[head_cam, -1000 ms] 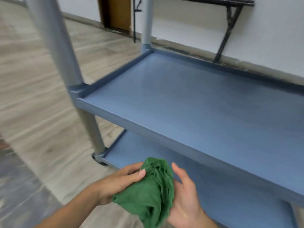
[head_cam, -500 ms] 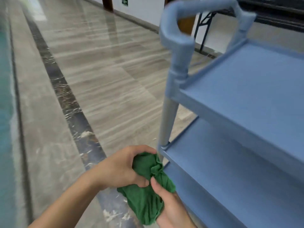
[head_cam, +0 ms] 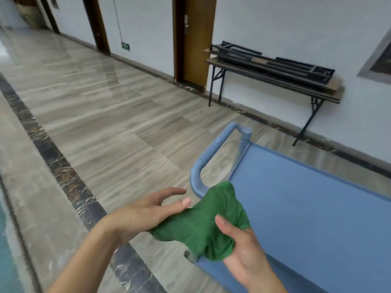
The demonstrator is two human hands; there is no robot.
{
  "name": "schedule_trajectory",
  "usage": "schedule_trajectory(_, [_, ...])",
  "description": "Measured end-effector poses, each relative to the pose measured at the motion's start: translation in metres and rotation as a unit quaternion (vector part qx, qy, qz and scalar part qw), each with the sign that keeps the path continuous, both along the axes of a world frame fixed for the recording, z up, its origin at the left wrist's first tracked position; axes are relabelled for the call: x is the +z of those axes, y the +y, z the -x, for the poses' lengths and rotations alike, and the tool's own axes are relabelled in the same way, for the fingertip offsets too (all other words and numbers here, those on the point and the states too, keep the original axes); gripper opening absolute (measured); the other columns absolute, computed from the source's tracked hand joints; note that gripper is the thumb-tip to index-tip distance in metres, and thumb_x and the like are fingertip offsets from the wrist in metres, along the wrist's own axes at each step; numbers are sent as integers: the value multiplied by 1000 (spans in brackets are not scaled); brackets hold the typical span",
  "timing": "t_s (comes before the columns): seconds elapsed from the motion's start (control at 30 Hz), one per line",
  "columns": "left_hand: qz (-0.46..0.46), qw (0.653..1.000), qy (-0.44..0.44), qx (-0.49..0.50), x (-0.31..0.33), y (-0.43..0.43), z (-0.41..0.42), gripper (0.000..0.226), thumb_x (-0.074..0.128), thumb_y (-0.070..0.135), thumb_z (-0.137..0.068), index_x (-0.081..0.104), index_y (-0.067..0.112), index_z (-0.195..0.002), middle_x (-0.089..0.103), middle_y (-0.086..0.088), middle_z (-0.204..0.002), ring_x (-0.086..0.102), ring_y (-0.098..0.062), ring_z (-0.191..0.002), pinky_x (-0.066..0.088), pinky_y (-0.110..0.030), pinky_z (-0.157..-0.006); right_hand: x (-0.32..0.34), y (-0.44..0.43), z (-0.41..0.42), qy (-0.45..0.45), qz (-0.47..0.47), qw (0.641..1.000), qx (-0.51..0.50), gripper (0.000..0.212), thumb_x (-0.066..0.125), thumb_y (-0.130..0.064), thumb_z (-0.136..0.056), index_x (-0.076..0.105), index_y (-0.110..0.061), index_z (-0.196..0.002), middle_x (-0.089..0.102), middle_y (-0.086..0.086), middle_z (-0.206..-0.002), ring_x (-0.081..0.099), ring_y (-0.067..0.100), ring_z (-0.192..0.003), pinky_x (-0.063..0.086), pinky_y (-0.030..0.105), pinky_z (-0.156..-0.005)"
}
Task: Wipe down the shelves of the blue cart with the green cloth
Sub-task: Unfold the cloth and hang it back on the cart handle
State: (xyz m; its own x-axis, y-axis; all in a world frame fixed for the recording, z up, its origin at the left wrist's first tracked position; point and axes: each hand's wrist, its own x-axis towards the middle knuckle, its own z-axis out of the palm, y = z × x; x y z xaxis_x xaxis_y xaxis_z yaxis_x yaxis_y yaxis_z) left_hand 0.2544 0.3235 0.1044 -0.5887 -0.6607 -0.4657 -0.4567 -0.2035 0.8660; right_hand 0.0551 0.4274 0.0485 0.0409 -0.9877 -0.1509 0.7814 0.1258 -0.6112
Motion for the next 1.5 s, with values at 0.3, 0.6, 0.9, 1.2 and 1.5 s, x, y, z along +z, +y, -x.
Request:
schedule_trajectory(0.3, [33, 962, 265, 62, 78, -15, 59, 49, 79, 7, -76, 68, 26, -120, 57, -19, -97, 58, -33, -88, 48, -46, -79, 85, 9, 51, 62, 27, 990, -121, 43, 61, -28, -90, 58, -9, -128, 59, 17, -132, 55, 32, -124, 50, 45, -95])
schedule_trajectory(0.6, [303, 903, 251, -175, 178, -24, 151, 42, 74, 4, -84, 69, 31, -116, 63, -13, -101, 69, -24, -87, 57, -30, -72, 98, 23, 144, 385, -94, 884, -249, 83, 58, -78, -62, 64, -18, -120, 69, -1, -121, 65, 9, -109, 47, 40, -100])
schedule_trajectory(0.9, [345, 894, 207, -196, 200, -53, 213, 44, 76, -1, -82, 69, 28, -115, 68, -14, -97, 70, -32, -83, 59, -31, -72, 204, -70, 224, 535, 202, 802, 174, 43, 70, -23, -86, 58, -14, -126, 65, 11, -124, 61, 30, -116, 51, 37, -94])
schedule_trajectory(1.2, [371, 924, 95, -12, 185, -115, 217, 40, 86, 9, -75, 73, 35, -103, 76, 3, -96, 74, -20, -83, 59, -28, -67, 216, -166, 303, 642, 218, 707, 201, 22, 72, -27, -84, 71, -17, -104, 75, 5, -103, 70, 23, -97, 56, 39, -89])
schedule_trajectory(1.5, [389, 912, -9, 132, 133, -182, 195, 22, 88, 14, -71, 78, 30, -82, 77, 10, -78, 73, -6, -76, 51, -17, -66, 207, -292, 281, 822, 249, 498, 120, 22, 68, -33, -83, 70, -43, -102, 73, -22, -91, 65, -6, -87, 55, 32, -87])
